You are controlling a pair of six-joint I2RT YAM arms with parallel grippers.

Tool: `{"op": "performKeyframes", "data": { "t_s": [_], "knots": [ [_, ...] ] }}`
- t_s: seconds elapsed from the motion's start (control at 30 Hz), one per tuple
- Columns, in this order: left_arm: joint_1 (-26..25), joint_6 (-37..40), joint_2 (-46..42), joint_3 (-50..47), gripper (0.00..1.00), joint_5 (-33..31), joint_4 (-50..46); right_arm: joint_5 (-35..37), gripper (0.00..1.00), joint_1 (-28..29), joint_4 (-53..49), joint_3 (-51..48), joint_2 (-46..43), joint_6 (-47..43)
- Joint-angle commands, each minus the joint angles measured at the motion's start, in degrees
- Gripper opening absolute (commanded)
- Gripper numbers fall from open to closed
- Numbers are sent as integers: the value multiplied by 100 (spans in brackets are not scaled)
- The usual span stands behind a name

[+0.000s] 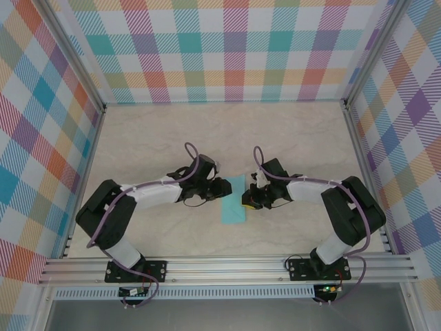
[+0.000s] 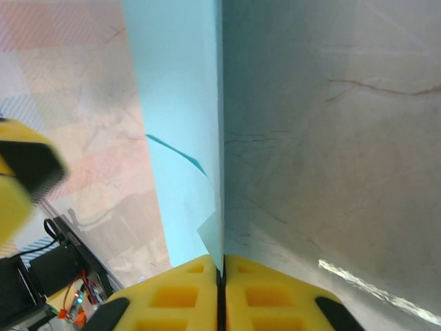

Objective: Fold a paper plane with a square sheet of paper (pick it up from the middle)
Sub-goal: Turn over the paper at the center of the table.

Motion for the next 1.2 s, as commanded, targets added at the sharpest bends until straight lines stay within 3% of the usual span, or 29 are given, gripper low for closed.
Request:
{"op": "performKeyframes", "data": {
  "t_s": [0.0,0.23,0.43,0.67,0.97,1.17],
  "knots": [
    [-2,-50,-606,-217,33,-665,-407,109,4,30,-366,38,-337,-165],
    [204,-278,-1936,-908,39,-1594,-838,1168,5,30,-2132,472,-1449,-616],
    [501,-356,-2907,-1441,53,-2060,-1157,3215,7,40,-4571,1539,-2247,-1071],
    [770,-320,-3313,-1864,65,-2032,-1096,5344,5,493,-6540,2570,-1878,-609],
    [932,-299,-3596,-2028,69,-2086,-1232,5543,9,1548,-6727,3387,104,85],
    [987,-323,-4032,-2206,70,-2200,-1550,4502,10,1879,-6074,4322,1709,29]
  ]
}}
